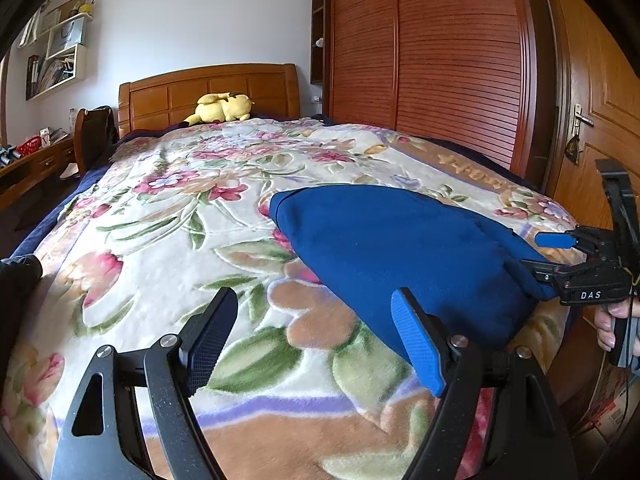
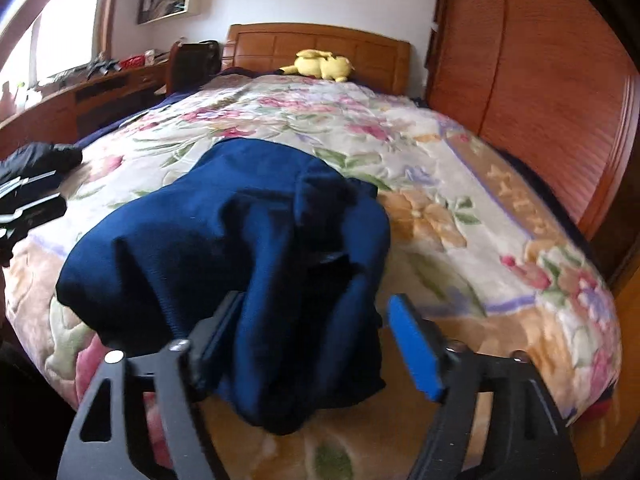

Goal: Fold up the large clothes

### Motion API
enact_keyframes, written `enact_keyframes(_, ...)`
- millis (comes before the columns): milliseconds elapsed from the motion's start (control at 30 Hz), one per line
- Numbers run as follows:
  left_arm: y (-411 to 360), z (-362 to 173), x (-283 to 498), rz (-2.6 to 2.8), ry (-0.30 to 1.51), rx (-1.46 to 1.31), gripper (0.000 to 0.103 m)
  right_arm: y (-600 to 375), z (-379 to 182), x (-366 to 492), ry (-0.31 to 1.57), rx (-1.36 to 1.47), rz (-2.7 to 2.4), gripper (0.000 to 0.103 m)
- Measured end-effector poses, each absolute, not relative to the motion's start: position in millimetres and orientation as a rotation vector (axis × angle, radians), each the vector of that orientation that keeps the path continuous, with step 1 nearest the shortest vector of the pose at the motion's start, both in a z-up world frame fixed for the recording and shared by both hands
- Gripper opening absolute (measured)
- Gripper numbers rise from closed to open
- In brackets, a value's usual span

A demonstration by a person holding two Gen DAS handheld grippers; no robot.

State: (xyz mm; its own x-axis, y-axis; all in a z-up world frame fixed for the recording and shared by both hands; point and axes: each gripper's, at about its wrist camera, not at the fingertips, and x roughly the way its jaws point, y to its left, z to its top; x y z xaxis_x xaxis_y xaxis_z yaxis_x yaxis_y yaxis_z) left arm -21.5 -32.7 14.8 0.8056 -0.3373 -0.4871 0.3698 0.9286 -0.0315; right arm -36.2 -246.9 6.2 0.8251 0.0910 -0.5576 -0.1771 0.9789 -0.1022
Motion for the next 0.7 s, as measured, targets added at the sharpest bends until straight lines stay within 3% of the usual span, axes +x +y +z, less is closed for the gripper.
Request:
enact_keyframes(100, -33, 13, -20, -0.377, 0.512, 0.069, 0.080, -249, -3, -30, 0.616, -0.120, 0.155, 0.085)
enact_keyframes(433, -39, 8, 2, -0.358, 0.543, 0.101, 0.080, -266, -31, 2, 0.708, 0.066, 0.282, 0.085)
enact_keyframes(500, -40, 7, 16, -0.357, 0.571, 0.088, 0.080, -270, -34, 6, 0.720, 0.118, 0.347, 0.070)
enact_keyframes(533, -41, 6, 24, -0.360, 0.585, 0.073, 0.080, -271, -35, 7, 0.723, 0.145, 0.397, 0.055)
enact_keyframes(667, -49, 2, 58, -0.368, 0.636, 0.049, 0.080, -266, -27, 1, 0.681, 0.095, 0.439, 0.030)
enact_keyframes(700, -52, 2, 66, -0.363, 0.647, 0.047, 0.080, -268, -24, 0, 0.666, 0.098, 0.441, 0.028)
